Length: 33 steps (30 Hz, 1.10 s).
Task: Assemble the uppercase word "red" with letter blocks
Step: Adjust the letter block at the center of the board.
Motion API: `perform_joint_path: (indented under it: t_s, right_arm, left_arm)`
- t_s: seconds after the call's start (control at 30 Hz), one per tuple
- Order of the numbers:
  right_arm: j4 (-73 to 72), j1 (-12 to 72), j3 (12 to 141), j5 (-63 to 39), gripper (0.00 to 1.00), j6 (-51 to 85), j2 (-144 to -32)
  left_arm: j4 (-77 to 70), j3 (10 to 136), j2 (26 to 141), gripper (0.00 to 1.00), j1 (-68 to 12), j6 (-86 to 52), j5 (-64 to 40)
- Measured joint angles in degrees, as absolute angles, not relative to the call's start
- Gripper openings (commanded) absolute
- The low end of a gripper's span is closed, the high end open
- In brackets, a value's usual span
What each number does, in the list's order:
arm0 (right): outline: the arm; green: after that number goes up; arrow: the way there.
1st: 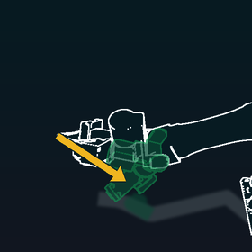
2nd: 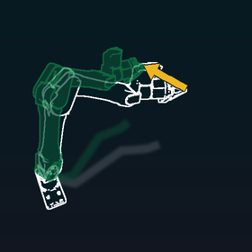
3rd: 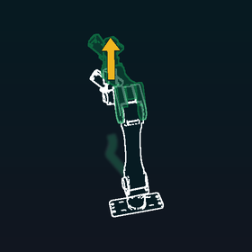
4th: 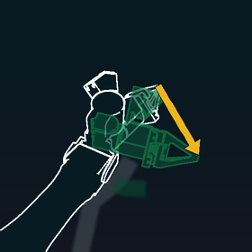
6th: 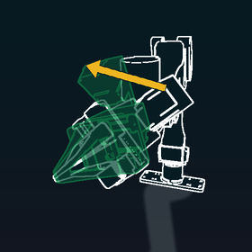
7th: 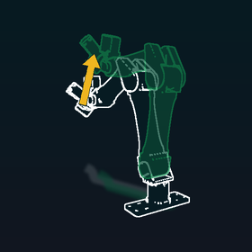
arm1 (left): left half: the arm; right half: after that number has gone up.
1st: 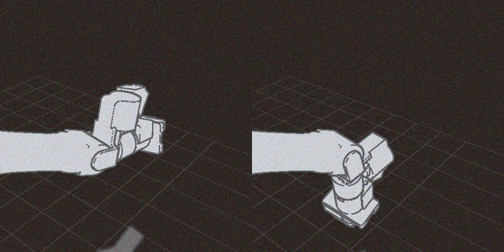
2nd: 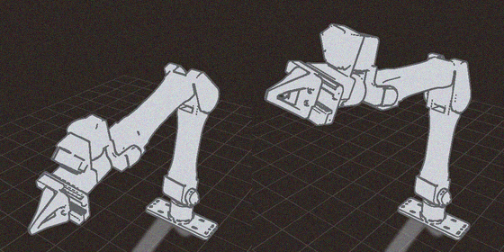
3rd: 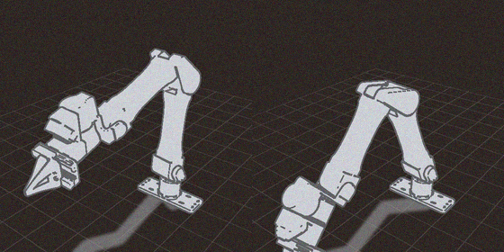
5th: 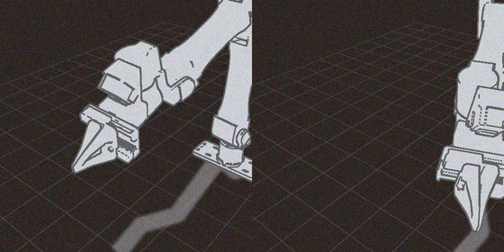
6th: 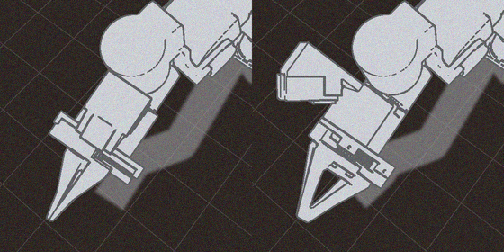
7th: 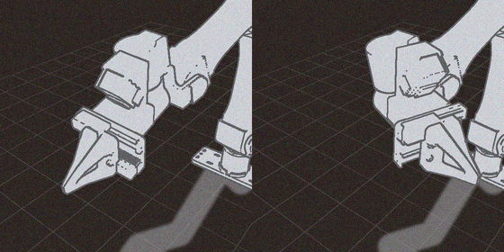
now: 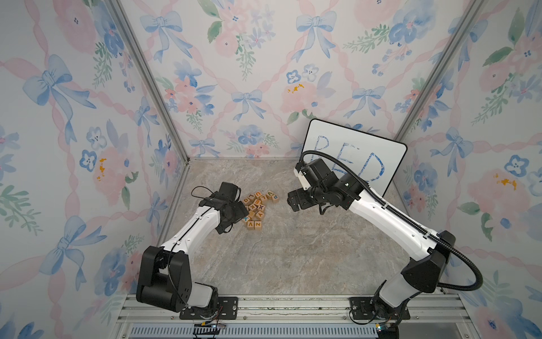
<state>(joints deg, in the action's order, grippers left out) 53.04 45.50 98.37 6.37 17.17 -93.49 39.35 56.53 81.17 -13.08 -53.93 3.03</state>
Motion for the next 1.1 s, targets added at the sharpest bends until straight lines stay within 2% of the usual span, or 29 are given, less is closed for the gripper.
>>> perform_joint_path:
  t_s: [0.07,0.2,0.27,0.67,1.1]
  right_arm:
    - [52.9,45.6,98.4,6.5,0.97,17.2,-93.4]
    - [52.2,46.6,98.2,7.2,0.97,17.2,-93.1]
    - [51.9,47.3,98.1,7.5,0.97,17.2,-92.8]
    - [51.7,47.7,97.6,10.3,0.97,17.6,-91.7]
    - [52.6,47.7,97.1,13.2,0.97,17.1,-91.0]
  left_arm:
    - [40.0,56.9,81.8,0.94,-13.1,-56.7,3.0]
    - [40.9,58.3,82.4,0.76,-12.6,-62.0,3.2]
    - [41.4,59.5,83.4,0.72,-12.0,-63.8,3.6]
    - [41.8,68.6,98.2,0.7,-9.7,-64.8,3.7]
    - [41.8,72.0,104.3,0.71,-9.0,-64.5,3.6]
